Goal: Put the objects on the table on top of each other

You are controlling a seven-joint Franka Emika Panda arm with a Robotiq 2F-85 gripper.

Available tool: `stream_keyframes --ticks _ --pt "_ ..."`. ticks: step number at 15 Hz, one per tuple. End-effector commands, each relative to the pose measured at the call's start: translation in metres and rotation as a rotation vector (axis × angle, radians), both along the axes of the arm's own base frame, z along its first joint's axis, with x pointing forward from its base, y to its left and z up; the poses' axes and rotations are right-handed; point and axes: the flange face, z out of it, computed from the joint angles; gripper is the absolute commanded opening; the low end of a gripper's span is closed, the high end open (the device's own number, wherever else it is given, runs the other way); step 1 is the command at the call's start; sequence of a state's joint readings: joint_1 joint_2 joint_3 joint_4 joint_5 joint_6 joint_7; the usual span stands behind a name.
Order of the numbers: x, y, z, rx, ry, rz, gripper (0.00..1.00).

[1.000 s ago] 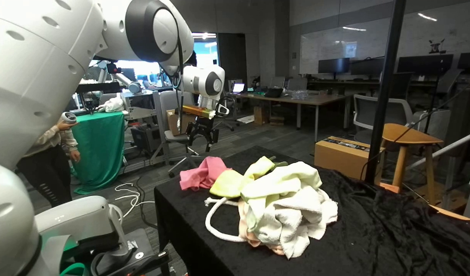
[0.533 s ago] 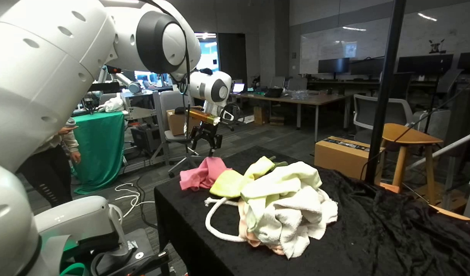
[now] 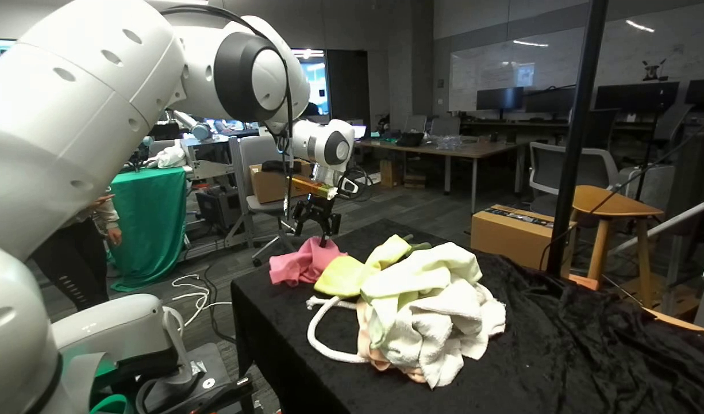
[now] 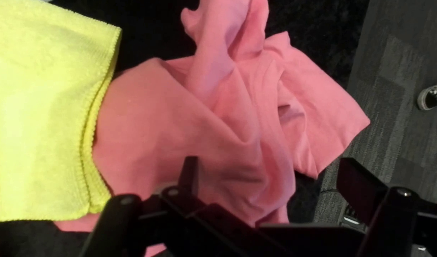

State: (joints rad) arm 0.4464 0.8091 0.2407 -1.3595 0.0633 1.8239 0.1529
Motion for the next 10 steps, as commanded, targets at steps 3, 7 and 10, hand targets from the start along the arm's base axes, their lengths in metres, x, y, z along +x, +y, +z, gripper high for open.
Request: stream_keyframes --ticks 3,7,10 --pt "0.008 -0.002 -0.016 -0.068 -0.052 -0.004 1.0" --pt "0.009 -0.006 -0.024 -0.12 -0.077 -0.004 1.0" --pt "0.009 -0.007 -0.026 -0.141 -0.087 0.006 0.74"
